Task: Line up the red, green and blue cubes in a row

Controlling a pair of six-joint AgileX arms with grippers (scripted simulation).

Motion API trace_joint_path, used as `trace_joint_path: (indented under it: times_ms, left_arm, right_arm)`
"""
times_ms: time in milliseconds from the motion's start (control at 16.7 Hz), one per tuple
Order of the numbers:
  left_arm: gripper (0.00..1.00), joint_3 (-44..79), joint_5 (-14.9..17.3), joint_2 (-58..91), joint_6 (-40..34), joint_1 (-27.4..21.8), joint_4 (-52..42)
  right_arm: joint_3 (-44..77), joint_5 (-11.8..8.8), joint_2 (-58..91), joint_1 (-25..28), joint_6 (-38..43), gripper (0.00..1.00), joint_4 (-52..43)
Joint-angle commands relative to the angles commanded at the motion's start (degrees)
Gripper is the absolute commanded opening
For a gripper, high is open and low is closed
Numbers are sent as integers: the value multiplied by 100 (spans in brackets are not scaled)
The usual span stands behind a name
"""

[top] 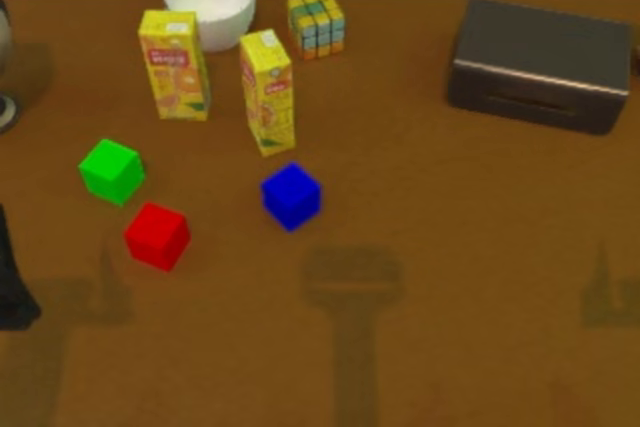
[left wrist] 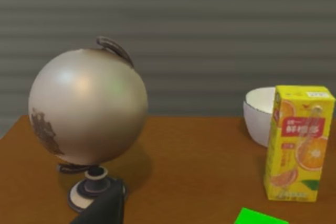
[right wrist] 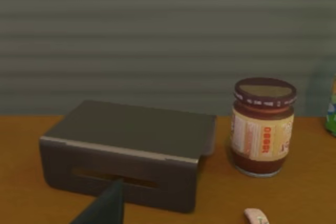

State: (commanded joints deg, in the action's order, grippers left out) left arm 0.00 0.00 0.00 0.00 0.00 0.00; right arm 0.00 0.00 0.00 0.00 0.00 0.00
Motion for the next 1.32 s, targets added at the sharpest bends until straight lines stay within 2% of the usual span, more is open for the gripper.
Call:
trace_joint_path:
  times_ms: [240, 480, 1320]
  left_arm:
    - [100, 173, -3, 176, 14, -31, -115]
    - [100, 1157, 1, 1266, 102, -223, -788]
    - [100, 6649, 12, 9240, 602, -1306, -4848]
  right_arm:
    - [0, 0, 0, 0, 0, 100, 0]
    - [0, 0, 0, 0, 0, 100, 0]
    - [0, 0, 0, 0, 0, 100, 0]
